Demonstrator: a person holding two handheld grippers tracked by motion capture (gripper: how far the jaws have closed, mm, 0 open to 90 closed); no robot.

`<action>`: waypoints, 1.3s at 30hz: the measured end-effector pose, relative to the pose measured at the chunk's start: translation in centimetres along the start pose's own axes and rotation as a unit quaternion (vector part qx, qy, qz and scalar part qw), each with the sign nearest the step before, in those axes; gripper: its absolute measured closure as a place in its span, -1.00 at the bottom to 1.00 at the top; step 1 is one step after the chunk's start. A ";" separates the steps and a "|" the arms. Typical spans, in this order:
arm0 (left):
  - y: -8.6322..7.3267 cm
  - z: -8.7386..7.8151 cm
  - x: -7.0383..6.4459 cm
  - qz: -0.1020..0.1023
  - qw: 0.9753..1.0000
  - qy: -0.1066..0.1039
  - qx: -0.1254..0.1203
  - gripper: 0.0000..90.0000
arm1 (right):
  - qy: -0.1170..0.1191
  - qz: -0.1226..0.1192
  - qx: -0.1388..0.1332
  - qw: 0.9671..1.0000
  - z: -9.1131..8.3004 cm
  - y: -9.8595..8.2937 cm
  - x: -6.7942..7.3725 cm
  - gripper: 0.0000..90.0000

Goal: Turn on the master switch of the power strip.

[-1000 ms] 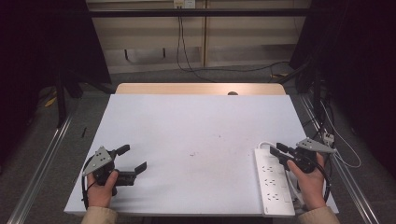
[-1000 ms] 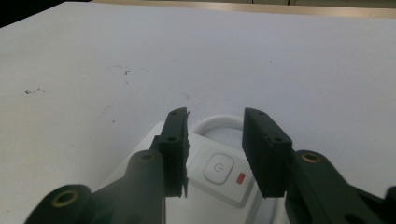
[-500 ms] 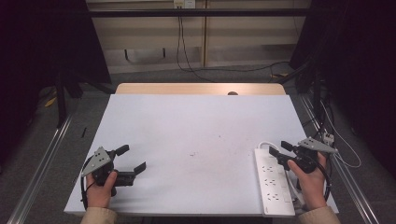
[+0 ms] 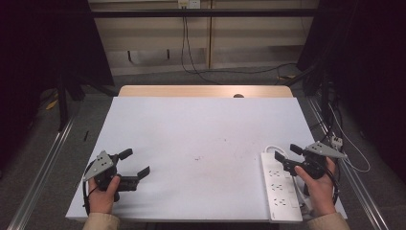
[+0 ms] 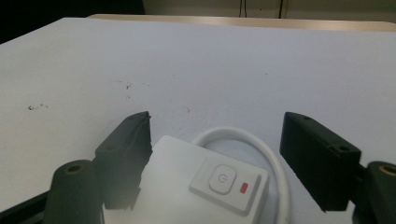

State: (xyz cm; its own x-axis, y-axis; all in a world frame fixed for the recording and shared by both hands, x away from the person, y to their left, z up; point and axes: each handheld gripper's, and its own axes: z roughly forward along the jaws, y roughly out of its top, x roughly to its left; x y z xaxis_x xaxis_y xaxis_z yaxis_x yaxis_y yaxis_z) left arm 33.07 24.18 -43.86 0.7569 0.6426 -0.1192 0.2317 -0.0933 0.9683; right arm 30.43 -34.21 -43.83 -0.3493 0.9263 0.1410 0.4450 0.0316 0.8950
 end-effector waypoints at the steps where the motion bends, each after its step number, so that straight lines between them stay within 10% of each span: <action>1: 0.0 0.0 0.0 -0.001 1.000 -0.001 0.001 -0.93 | 0.000 0.001 -0.001 1.000 0.0 0.0 0.1 -0.45; 39: 0.1 0.0 0.1 -0.002 1.000 -0.001 -0.002 -0.93 | 0.044 -0.017 -0.007 0.999 -0.2 0.1 2.1 -0.59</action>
State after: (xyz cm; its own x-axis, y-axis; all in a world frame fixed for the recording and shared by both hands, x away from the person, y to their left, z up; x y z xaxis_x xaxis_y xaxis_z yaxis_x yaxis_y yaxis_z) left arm 33.13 24.26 -43.80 0.7569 0.6417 -0.1239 0.2328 -0.0875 0.9686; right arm 29.54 -32.35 -43.32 -0.4359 0.8881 0.1460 0.4204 0.0574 0.9055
